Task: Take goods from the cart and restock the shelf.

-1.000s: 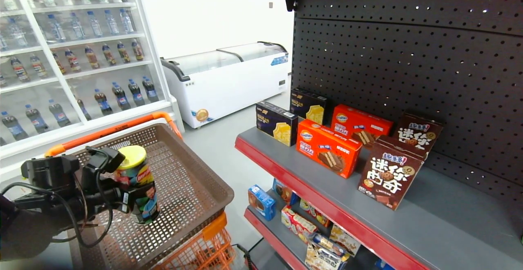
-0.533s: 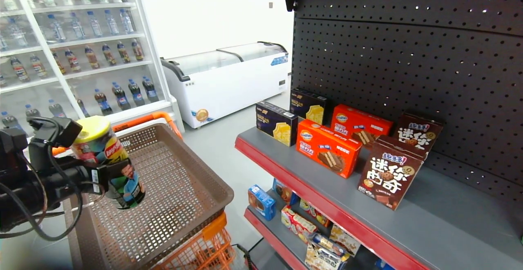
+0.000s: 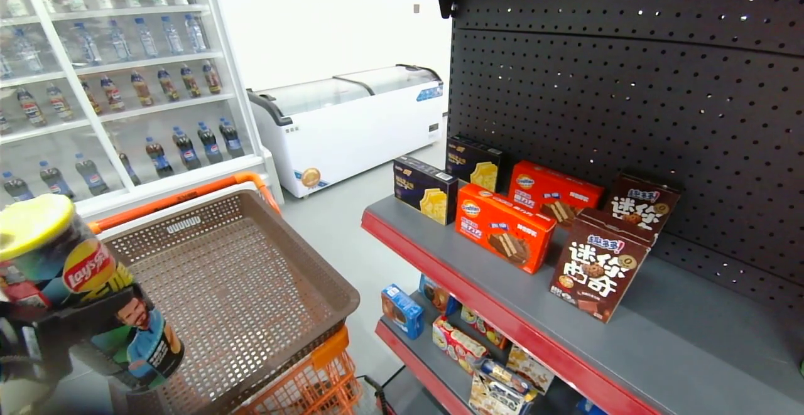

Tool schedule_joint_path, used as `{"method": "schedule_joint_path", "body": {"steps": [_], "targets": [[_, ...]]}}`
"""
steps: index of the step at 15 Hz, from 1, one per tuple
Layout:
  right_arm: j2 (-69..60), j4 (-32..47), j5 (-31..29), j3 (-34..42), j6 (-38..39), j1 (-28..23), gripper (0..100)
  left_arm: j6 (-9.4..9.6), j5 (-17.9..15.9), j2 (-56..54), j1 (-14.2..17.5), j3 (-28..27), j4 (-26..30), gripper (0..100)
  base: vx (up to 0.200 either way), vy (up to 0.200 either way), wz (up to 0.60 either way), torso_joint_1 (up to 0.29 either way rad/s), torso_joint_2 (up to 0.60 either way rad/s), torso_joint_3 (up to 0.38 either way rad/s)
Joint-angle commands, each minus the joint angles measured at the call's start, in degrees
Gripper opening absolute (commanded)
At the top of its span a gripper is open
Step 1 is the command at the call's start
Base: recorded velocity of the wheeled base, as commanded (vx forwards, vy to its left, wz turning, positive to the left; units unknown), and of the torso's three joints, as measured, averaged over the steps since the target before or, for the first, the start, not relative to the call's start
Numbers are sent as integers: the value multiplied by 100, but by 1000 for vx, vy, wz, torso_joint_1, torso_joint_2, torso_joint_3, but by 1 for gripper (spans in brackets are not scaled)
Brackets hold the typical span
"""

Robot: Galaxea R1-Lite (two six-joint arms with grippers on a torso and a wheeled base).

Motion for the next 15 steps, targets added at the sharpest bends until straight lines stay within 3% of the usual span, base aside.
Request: {"method": "schedule_joint_path", "body": {"steps": [1,4,7,13,15], "targets": [[7,-2,2,0,0,1,100,-27,1,-1096,-45,458,58,0,0,0,0,0,0,0],[7,-2,2,0,0,1,100,8,-26,-1834,-133,941,49,0,0,0,0,0,0,0],[7,-2,2,0,0,1,100,8,-26,-2915,-660,1565,23,0,0,0,0,0,0,0],[7,-2,19,0,-9,1,100,-44,212,-3803,-642,1600,339,0,0,0,0,0,0,0],[7,-2,19,0,-9,1,100,-44,212,-3838,-651,1609,383,0,0,0,-600,0,7,7]]}}
